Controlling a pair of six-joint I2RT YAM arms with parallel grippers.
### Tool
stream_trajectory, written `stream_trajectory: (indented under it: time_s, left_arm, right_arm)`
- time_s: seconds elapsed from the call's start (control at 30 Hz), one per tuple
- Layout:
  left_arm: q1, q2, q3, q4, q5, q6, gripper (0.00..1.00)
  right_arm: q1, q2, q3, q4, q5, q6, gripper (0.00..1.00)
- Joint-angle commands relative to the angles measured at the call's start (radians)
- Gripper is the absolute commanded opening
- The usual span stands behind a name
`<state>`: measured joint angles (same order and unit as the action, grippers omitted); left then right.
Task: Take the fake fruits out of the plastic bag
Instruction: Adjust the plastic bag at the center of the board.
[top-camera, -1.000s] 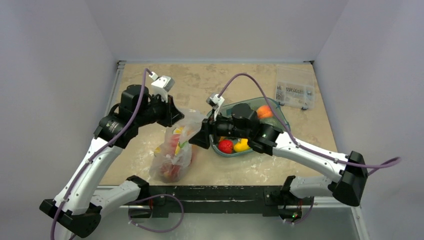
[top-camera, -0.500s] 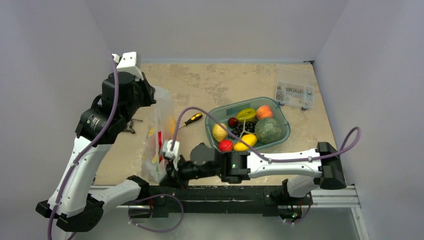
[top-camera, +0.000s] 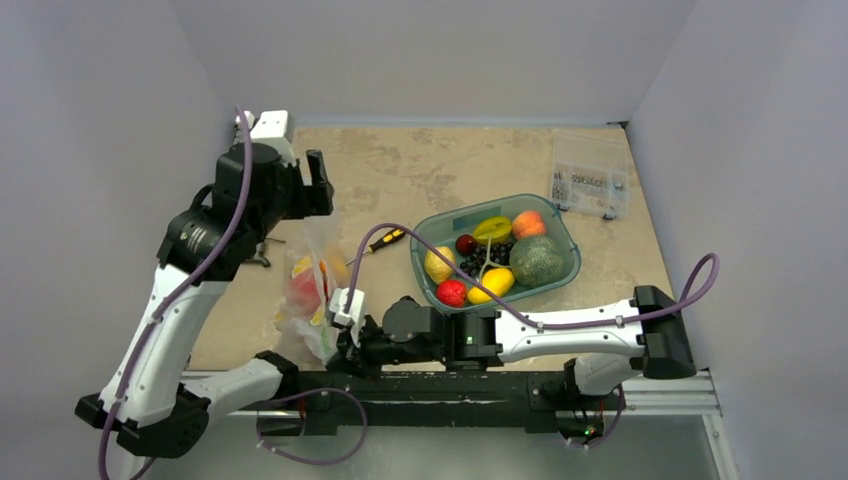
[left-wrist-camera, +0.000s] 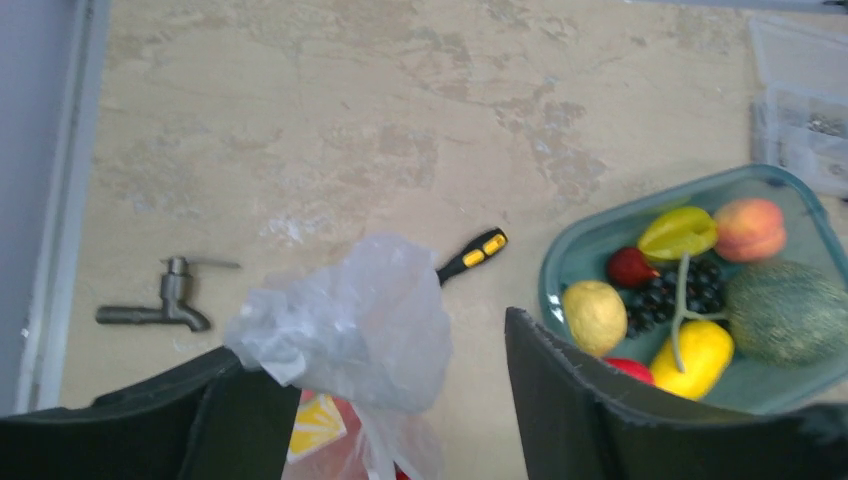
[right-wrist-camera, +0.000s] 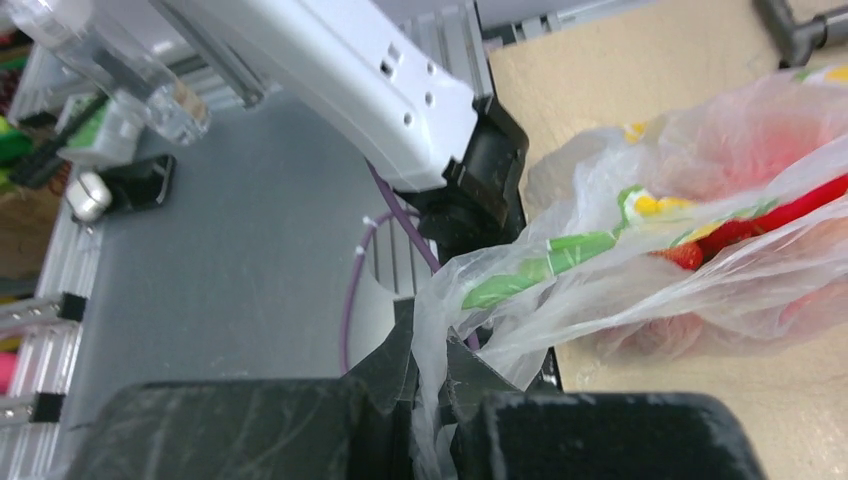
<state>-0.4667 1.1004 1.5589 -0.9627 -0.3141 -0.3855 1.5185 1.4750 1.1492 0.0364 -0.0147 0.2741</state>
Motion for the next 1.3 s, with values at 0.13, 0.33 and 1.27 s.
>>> stream_trajectory:
  time_s: [0.13, 0.33, 1.27]
  left_arm:
    - [0.004, -0.287, -0.028, -0.155, 0.129, -0.041, 1.00]
    - [0.004, -0.472, -0.150, -0.192, 0.130, -0.076, 0.94]
    - [0.005, -0.289, -0.510, 0.057, 0.151, -0.117, 0.46]
  right_arm:
    - [-0.086, -0.064, -0.054, 0.150, -0.025, 0.075, 0.00]
    - [-0.129, -0.088, -0.083, 0.170, -0.072, 0.095, 0.00]
    - [-0.126, -0.095, -0.079, 0.183, -0.107, 0.135, 0.01]
